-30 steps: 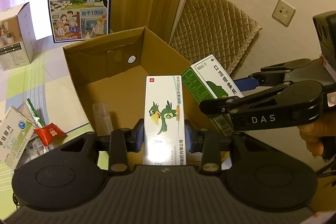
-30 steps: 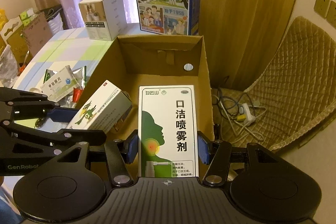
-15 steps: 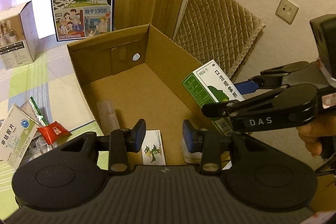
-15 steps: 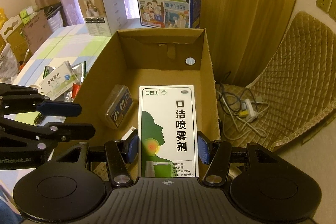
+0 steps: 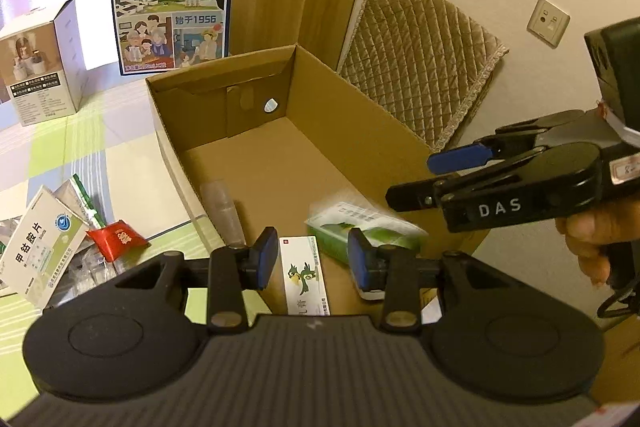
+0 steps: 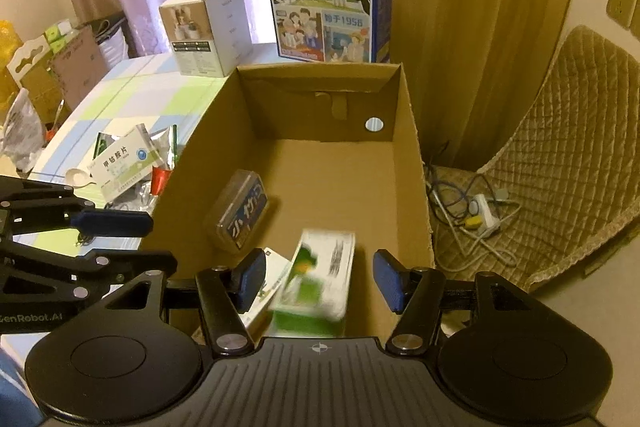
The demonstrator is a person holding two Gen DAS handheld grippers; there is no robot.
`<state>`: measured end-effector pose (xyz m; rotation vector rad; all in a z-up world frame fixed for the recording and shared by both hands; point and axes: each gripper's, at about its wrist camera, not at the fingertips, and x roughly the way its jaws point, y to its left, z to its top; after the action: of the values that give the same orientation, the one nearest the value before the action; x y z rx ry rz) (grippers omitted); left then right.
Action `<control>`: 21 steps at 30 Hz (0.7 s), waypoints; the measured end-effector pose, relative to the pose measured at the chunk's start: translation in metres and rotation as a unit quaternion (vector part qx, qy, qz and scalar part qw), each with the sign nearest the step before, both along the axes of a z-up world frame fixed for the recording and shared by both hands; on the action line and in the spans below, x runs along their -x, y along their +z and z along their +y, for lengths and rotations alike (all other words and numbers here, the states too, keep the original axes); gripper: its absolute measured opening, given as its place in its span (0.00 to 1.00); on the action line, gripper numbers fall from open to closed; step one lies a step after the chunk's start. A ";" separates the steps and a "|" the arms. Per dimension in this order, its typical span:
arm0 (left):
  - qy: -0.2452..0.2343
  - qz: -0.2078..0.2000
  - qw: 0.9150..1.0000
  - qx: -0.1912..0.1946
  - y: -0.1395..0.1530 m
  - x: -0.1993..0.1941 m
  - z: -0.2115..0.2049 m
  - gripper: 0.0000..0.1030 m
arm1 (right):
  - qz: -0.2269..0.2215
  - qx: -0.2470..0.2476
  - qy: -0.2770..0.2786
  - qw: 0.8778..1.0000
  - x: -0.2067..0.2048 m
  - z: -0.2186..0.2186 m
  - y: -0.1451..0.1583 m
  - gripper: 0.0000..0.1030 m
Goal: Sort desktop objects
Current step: 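Lower both boxes into the cardboard box and open both tools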
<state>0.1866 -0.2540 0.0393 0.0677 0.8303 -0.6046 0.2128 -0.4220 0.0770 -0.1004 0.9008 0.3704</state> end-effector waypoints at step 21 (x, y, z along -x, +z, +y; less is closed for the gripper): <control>0.021 -0.010 1.000 0.009 0.021 0.043 0.035 0.33 | -0.010 0.001 -0.005 1.000 0.065 0.022 0.018 0.57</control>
<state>0.1435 -0.2187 0.0603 0.0394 0.8051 -0.5702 0.1482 -0.4003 0.0945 -0.1008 0.8824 0.3580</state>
